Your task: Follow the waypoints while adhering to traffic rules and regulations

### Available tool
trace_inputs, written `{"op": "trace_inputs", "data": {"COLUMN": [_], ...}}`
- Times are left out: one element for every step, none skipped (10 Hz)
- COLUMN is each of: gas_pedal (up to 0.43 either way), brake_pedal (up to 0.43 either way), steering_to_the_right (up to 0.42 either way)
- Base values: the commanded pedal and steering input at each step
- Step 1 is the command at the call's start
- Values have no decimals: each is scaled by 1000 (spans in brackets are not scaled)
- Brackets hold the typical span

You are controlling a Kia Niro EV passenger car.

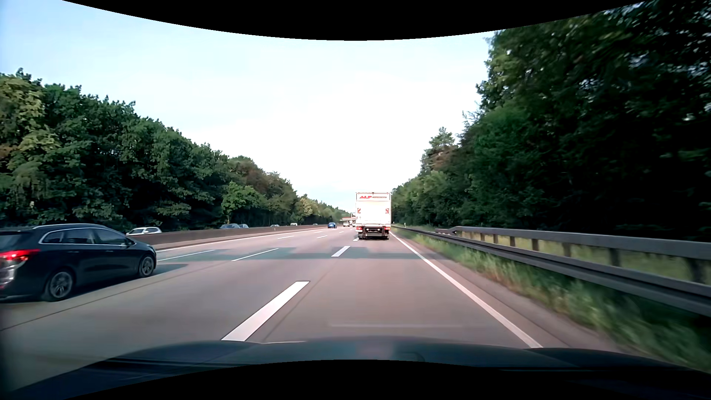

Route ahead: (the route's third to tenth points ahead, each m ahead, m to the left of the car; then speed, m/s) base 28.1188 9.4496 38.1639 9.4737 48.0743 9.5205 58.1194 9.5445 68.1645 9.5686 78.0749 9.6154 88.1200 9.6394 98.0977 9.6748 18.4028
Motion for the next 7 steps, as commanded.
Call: {"op": "trace_inputs", "data": {"gas_pedal": [0, 0, 0, 0, 0, 0, 0], "brake_pedal": [0, 0, 0, 0, 0, 0, 0], "steering_to_the_right": [-4, -4, -4, -4, -4, -4, -4]}}
